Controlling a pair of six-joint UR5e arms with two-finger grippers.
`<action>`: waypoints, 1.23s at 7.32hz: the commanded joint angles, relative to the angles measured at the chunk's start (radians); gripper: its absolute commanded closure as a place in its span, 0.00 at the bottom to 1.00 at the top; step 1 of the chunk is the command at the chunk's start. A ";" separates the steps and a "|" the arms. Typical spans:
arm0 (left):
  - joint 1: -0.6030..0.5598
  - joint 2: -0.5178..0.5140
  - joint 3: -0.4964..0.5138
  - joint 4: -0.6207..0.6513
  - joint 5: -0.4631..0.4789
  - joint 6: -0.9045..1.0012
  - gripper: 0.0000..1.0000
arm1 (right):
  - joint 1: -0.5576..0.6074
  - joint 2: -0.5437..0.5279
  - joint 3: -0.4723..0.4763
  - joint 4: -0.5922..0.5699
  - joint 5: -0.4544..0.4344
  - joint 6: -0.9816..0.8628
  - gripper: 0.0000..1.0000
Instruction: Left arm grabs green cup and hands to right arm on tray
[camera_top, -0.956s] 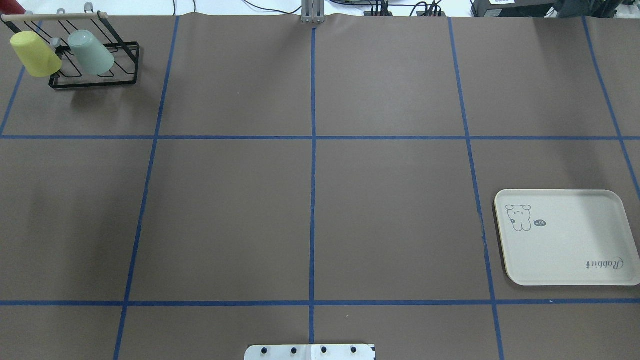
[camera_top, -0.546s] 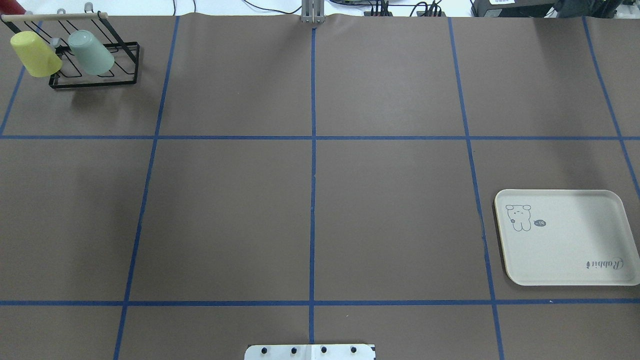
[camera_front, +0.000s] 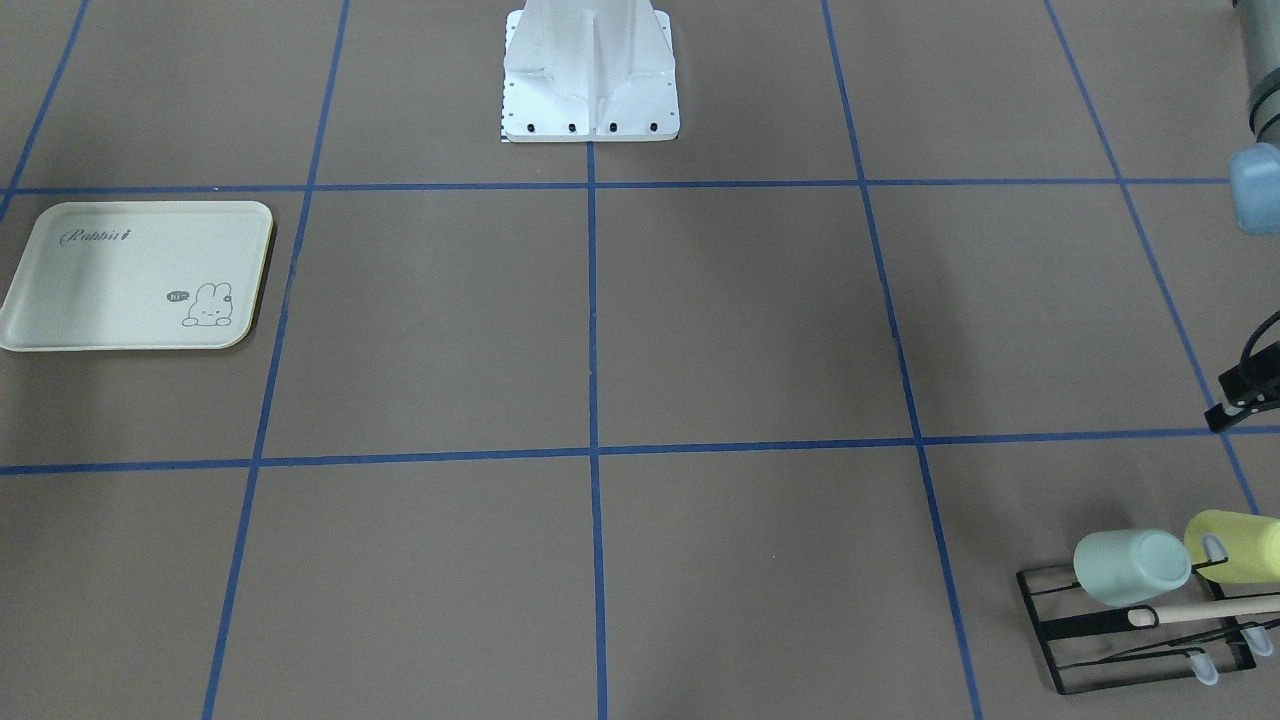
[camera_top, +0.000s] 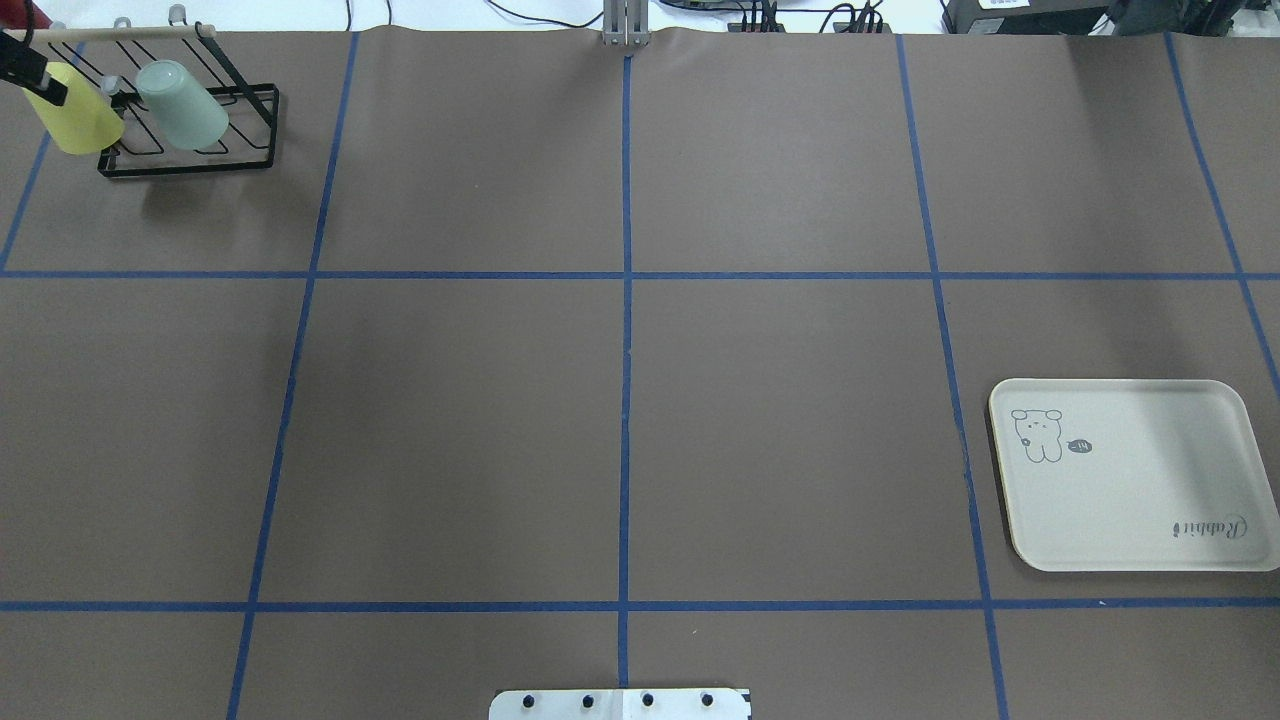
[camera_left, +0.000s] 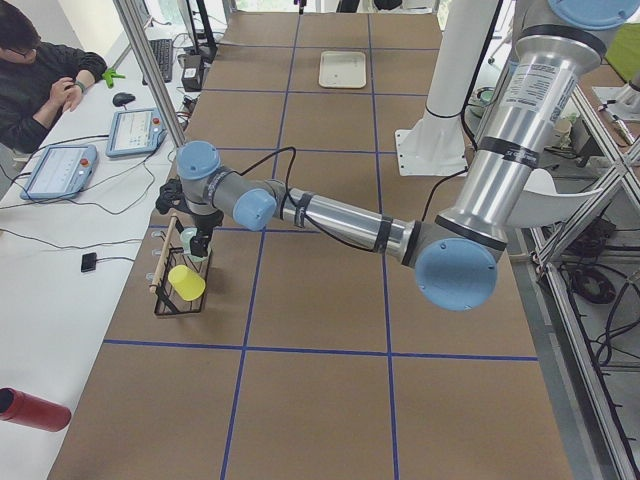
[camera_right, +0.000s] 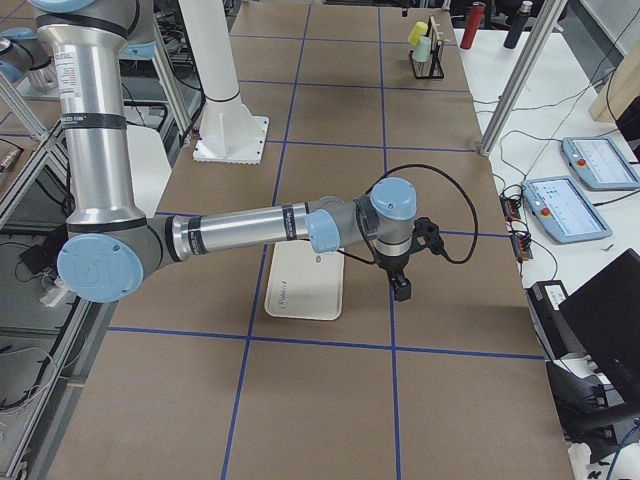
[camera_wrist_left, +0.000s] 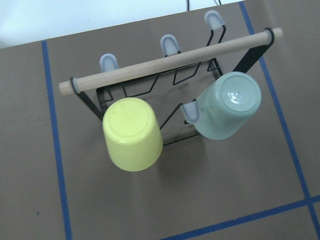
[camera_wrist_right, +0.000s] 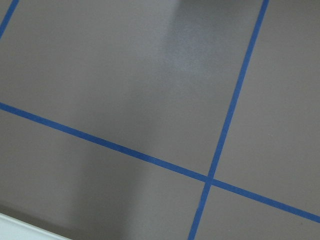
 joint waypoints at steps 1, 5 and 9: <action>0.052 -0.138 0.190 -0.010 0.002 -0.053 0.00 | -0.003 -0.001 -0.001 0.012 0.002 0.000 0.00; 0.124 -0.217 0.289 -0.011 0.160 -0.075 0.00 | -0.003 -0.001 -0.003 0.012 0.002 0.000 0.00; 0.127 -0.258 0.341 -0.016 0.164 -0.077 0.00 | -0.006 -0.001 -0.009 0.012 0.002 0.000 0.00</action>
